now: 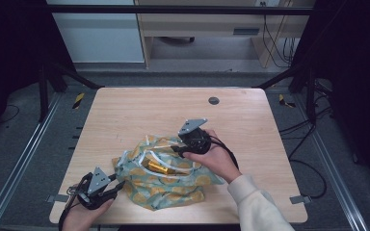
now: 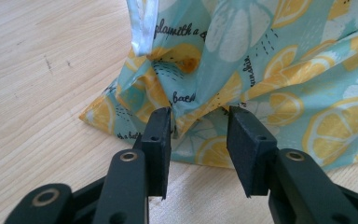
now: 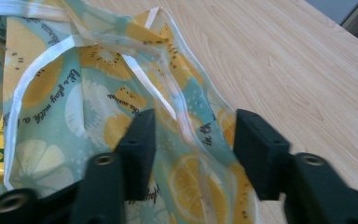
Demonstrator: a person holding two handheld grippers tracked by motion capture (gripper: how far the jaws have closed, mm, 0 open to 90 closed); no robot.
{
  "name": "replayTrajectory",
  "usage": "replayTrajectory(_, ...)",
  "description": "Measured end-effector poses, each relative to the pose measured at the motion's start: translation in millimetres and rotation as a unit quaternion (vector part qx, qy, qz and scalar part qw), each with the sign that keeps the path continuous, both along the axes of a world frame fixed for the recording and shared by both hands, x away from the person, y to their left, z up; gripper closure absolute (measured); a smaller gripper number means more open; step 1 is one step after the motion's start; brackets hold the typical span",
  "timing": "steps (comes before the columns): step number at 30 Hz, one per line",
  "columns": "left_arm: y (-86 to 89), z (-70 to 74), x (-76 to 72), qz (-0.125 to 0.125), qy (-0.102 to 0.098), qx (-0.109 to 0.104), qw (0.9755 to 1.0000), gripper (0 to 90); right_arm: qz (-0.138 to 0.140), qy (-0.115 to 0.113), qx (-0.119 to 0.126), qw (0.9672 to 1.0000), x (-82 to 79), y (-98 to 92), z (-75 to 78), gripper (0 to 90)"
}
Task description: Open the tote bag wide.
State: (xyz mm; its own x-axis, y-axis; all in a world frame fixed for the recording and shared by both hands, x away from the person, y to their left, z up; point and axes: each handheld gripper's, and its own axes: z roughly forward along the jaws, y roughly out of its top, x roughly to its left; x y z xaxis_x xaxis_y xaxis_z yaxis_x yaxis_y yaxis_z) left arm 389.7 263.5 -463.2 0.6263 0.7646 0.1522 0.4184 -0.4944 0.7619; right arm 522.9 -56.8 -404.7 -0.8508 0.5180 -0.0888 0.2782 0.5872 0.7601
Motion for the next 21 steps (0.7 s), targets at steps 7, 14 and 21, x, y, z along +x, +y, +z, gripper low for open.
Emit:
replayTrajectory(7,1.0,0.3,1.3,0.010,-0.002,-0.004,0.9999,49.1,0.001,-0.011,0.013,0.9999,-4.0,-2.1,10.4,89.0)
replayTrajectory(14,2.0,0.2,2.5,0.016,-0.002,-0.006,0.9999,39.3,0.011,-0.029,0.038,0.9988,-15.9,-10.0,28.0,90.0)
replayTrajectory(21,4.0,2.3,1.3,0.020,-0.006,-0.025,0.9995,29.7,0.037,-0.043,0.061,0.9965,-49.5,-13.4,43.6,90.0)
